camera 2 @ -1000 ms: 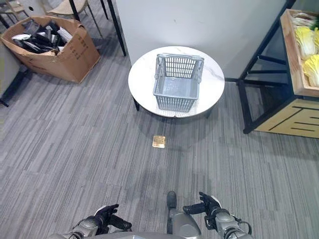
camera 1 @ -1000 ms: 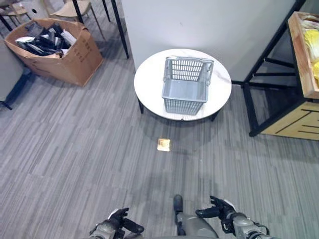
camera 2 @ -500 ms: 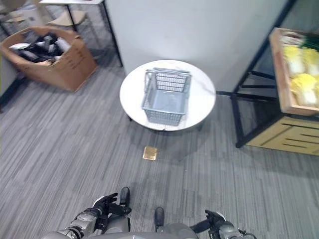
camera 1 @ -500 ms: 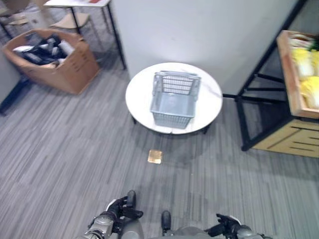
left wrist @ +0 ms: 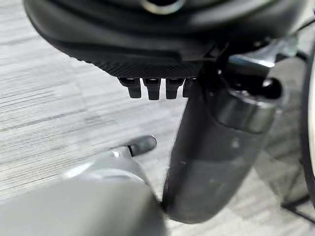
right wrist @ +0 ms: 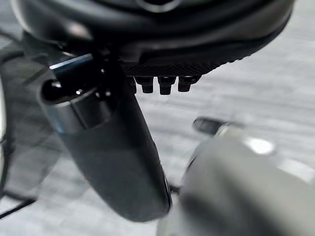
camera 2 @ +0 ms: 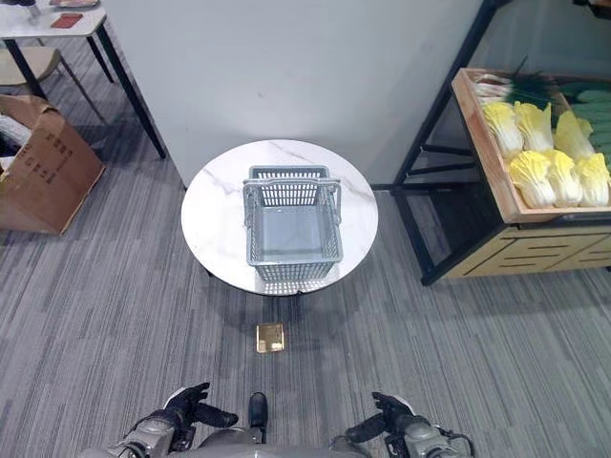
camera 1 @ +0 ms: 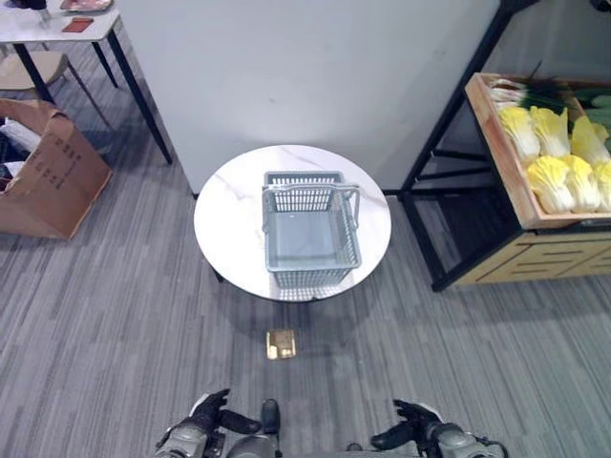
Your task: Get the vegetables into the basket
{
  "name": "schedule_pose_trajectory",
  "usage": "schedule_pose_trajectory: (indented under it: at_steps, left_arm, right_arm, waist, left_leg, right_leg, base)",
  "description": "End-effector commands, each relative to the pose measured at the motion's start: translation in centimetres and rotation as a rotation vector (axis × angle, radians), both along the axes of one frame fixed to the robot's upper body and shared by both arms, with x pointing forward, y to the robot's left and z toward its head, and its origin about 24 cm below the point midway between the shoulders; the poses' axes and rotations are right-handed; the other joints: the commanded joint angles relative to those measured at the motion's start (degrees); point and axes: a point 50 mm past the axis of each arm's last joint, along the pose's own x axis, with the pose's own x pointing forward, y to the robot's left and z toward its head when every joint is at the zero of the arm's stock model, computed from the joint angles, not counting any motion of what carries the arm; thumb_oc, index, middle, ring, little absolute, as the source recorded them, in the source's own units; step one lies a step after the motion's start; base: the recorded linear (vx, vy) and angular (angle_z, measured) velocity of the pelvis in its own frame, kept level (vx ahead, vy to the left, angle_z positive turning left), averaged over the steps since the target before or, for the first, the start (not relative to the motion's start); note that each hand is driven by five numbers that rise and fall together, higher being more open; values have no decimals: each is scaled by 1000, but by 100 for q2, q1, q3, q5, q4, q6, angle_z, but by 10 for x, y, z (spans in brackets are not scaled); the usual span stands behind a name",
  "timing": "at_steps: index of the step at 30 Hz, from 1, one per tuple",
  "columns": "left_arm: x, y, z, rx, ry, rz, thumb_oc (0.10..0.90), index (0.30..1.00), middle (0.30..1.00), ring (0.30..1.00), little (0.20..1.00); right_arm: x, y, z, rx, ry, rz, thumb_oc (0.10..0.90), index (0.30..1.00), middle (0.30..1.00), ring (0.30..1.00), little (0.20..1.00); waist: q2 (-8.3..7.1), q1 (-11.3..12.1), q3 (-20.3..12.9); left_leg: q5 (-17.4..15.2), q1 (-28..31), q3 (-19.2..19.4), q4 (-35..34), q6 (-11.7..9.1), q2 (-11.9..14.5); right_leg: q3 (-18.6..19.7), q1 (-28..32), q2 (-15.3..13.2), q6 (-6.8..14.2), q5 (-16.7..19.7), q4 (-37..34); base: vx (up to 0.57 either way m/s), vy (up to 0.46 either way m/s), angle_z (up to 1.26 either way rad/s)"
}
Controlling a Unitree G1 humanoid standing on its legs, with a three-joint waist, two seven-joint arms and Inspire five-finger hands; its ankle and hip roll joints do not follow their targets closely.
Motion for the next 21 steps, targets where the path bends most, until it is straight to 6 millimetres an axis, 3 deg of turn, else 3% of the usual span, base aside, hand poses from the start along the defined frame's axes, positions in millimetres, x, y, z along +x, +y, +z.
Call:
schedule_pose_trajectory:
  at_steps: [1,3,4,5,6,9,10,12,15,16,21]
  left_arm:
    - [-14,-1,-4,7,54,-28,900,1000,1000,1000,1000]
    - [-16,-1,-5,6,62,-32,900,1000,1000,1000,1000]
    - [-17,0,-5,6,66,-36,900,1000,1000,1000,1000]
    - [-15,2,-4,12,62,-41,900,1000,1000,1000,1000]
    - [-15,2,-4,12,62,-46,900,1000,1000,1000,1000]
    - [-14,3,-3,16,62,-62,900,1000,1000,1000,1000]
    - [-10,2,-3,15,53,-56,900,1000,1000,1000,1000]
    - [-10,3,-2,19,52,-54,900,1000,1000,1000,1000]
    - [-10,2,-3,18,55,-58,900,1000,1000,1000,1000]
    - [-12,0,-4,20,68,-79,900,1000,1000,1000,1000]
    - [-19,1,-5,31,94,-95,900,1000,1000,1000,1000]
  right_arm:
    - [4,-19,5,-51,-19,15,900,1000,1000,1000,1000]
    - [2,-21,4,-52,-12,8,900,1000,1000,1000,1000]
    - [0,-21,4,-51,-7,8,900,1000,1000,1000,1000]
    - [2,-22,5,-50,-17,-1,900,1000,1000,1000,1000]
    - [3,-22,5,-48,-25,-2,900,1000,1000,1000,1000]
    - [4,-24,6,-46,-32,-16,900,1000,1000,1000,1000]
    - [7,-21,6,-38,-43,-19,900,1000,1000,1000,1000]
    - [8,-20,6,-35,-46,-18,900,1000,1000,1000,1000]
    - [3,-18,5,-33,-35,-7,900,1000,1000,1000,1000]
    - [1,-19,4,-38,-32,-2,900,1000,1000,1000,1000]
    - [7,-23,8,-34,-70,-33,900,1000,1000,1000,1000]
  waist:
    - [-118,-5,86]
    - [-130,4,72]
    - [-132,-14,83]
    - [-76,-99,197]
    - [-5,-135,262]
    - [100,-277,359]
    - [87,-400,448]
    - [71,-465,499]
    - [75,-503,453]
    - [90,-494,351]
    - [100,-477,95]
  left_leg:
    - [-401,-266,-50,602,-373,257]
    - [-444,-140,-33,555,-344,210]
    - [-471,-19,-41,511,-330,168]
    - [-476,138,-82,451,-282,137]
    - [-480,197,-155,431,-272,174]
    - [-573,567,-342,264,-302,150]
    - [-585,710,-438,179,-314,104]
    - [-578,797,-460,121,-319,80]
    - [-563,830,-609,94,-351,99]
    - [-579,865,-644,56,-383,150]
    - [-649,1031,-675,50,-447,214]
  right_leg:
    - [127,83,-66,272,774,-72]
    - [78,-14,-94,361,962,235]
    - [90,-115,-87,440,1220,469]
    - [187,-455,-34,528,1818,1168]
    - [242,-608,70,508,1842,1413]
    - [-174,-1075,-34,269,1674,890]
    - [-232,-1365,39,274,1722,420]
    - [-294,-1522,94,302,1814,216]
    - [-232,-1206,140,284,1586,188]
    - [-261,-982,175,199,1320,24]
    - [-410,-571,169,121,1181,-240]
  base:
    - [57,48,-15]
    - [44,38,-18]
    - [19,56,-10]
    - [36,87,-5]
    - [59,100,-10]
    - [198,34,4]
    - [207,-8,16]
    - [101,8,41]
    - [58,-24,58]
    - [79,-52,80]
    - [97,-54,32]
